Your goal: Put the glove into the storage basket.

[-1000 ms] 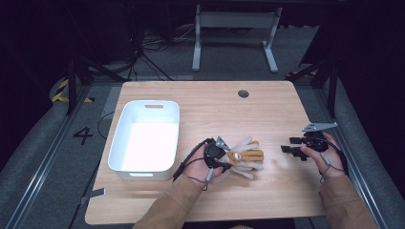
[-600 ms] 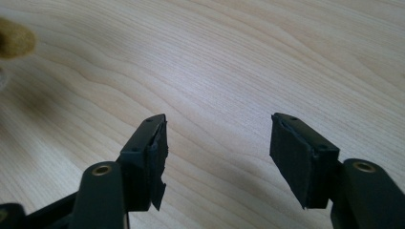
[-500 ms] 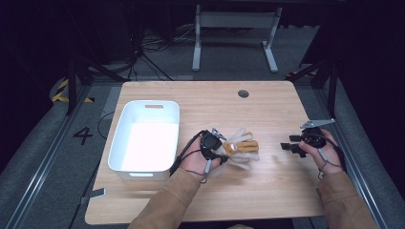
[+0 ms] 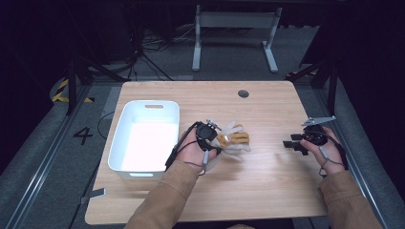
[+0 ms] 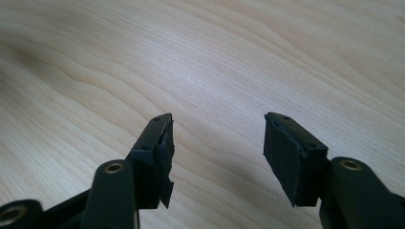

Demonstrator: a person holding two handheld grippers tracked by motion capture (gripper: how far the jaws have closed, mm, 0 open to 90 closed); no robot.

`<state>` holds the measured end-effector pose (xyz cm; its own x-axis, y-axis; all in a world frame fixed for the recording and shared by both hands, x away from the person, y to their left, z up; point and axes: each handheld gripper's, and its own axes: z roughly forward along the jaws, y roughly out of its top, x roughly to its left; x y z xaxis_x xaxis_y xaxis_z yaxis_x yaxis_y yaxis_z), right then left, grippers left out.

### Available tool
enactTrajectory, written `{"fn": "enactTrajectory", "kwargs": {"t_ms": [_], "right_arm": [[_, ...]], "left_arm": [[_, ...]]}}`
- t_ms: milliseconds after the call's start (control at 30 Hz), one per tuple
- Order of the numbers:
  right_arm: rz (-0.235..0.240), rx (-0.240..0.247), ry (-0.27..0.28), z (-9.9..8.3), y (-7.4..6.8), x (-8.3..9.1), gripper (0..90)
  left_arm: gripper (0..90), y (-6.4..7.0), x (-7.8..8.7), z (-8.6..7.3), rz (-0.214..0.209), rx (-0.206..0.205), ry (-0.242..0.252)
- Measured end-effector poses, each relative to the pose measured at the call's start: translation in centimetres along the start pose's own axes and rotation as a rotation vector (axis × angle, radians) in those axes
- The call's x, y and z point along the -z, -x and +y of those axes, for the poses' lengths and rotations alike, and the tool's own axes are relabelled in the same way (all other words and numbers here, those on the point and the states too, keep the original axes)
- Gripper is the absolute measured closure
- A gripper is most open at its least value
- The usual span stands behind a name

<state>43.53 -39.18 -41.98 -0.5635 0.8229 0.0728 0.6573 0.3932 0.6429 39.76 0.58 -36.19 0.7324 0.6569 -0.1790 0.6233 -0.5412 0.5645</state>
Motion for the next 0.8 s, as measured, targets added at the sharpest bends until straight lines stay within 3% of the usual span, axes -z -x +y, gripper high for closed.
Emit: {"fn": "enactTrajectory", "kwargs": {"t_ms": [500, 800], "right_arm": [[-0.016, 0.003, -0.043, -0.4, 0.0, -0.5, 44.7], [-0.006, -0.002, -0.033, -0.1, 0.0, -0.5, 44.2]], "left_arm": [[70.7, -0.6, 3.4, 1.7, 0.014, 0.044, 0.012], [70.7, -1.5, 4.7, 2.1, 0.049, 0.106, 0.005]]}}
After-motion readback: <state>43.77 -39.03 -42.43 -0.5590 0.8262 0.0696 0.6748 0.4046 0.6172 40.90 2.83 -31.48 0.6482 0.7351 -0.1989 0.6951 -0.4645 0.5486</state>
